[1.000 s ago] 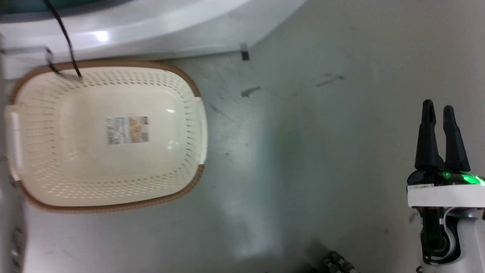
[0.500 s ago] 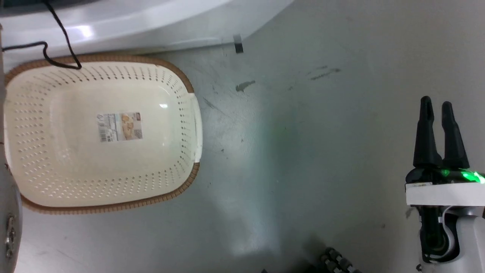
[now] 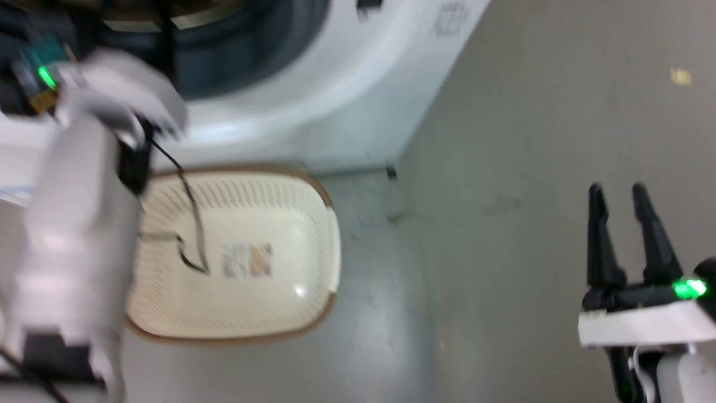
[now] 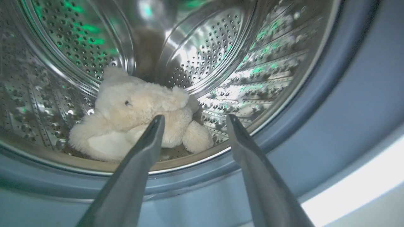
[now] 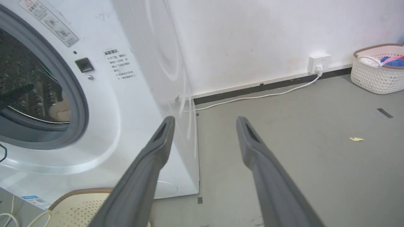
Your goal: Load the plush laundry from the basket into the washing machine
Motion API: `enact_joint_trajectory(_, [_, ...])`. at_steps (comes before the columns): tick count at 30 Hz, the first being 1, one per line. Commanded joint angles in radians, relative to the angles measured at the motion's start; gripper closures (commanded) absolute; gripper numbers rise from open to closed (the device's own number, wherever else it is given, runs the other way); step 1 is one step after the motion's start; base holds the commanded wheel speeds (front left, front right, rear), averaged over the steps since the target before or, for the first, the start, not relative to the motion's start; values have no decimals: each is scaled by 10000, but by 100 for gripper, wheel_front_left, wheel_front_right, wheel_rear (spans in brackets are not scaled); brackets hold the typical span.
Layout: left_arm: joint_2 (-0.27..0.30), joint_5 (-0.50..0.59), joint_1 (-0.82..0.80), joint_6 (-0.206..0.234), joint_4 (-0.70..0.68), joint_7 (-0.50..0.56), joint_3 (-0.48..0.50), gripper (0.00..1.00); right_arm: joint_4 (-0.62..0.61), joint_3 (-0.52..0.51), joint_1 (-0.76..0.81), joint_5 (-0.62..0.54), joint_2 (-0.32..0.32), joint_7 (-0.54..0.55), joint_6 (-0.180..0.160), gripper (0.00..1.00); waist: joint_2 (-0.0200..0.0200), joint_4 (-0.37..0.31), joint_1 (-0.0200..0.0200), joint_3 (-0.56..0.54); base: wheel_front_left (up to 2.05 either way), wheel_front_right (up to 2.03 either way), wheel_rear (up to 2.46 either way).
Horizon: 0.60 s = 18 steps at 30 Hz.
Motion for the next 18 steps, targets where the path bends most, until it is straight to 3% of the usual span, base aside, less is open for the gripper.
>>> enact_joint_trajectory(1, [-100,-83,666,-32,-643,-56,75,0,-11,1,267,-193,-6,-42,8,0,0,921,2,-1708,0,0,0])
enact_joint_trajectory(2, [-205,-83,1798,-39,-1675,-59,142,0,13,28,555,-549,-6,-42,8,0,0,1212,2,-2348,0,0,0])
enact_joint_trajectory(8, [-519,-170,4674,-29,-3894,-62,341,0,67,96,1280,-1133,-6,-42,8,0,0,1904,2,-3690,0,0,0])
enact_joint_trajectory(13, [-1098,-144,7692,330,-6004,-63,609,0,135,19,2131,-1271,-6,-42,8,0,0,2619,2,-4734,0,0,0])
enact_joint_trajectory(18, [-1324,-179,9409,619,-6896,-63,830,0,101,170,2512,-1387,-6,-42,8,0,0,2862,2,-5066,0,0,0])
